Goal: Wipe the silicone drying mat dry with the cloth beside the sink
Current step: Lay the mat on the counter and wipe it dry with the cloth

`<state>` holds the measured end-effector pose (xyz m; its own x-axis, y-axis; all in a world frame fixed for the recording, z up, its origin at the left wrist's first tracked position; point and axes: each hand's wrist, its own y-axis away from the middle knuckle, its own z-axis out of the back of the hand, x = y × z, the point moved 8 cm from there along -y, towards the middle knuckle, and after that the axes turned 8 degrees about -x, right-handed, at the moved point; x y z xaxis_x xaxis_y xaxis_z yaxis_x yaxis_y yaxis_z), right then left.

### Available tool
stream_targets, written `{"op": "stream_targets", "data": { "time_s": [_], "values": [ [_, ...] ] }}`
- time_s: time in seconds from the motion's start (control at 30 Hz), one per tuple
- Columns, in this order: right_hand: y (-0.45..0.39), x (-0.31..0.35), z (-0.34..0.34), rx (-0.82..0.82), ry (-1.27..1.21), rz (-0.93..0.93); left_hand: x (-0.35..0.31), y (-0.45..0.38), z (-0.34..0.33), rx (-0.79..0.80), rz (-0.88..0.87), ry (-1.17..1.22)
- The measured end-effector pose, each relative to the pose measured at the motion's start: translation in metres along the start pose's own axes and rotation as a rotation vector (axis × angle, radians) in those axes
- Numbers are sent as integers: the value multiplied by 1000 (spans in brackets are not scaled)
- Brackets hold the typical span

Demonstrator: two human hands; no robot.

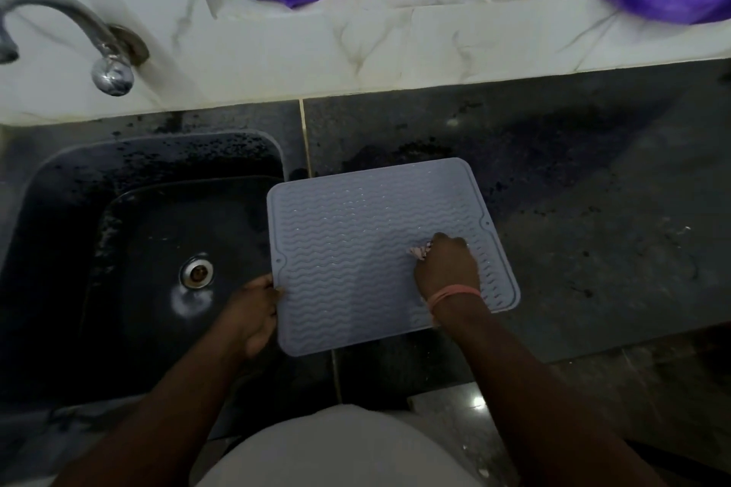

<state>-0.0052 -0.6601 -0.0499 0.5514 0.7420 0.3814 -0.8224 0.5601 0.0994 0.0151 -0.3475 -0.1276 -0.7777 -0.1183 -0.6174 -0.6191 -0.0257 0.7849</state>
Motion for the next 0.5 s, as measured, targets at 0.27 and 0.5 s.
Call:
{"op": "stream_targets", "data": {
  "time_s": [0.27,0.5],
  "values": [
    [91,146,-71,245,-18,292,-5,14,-4,33,13,29],
    [54,108,-52,198,-298,105,-12,17,1,58,40,59]
  ]
}}
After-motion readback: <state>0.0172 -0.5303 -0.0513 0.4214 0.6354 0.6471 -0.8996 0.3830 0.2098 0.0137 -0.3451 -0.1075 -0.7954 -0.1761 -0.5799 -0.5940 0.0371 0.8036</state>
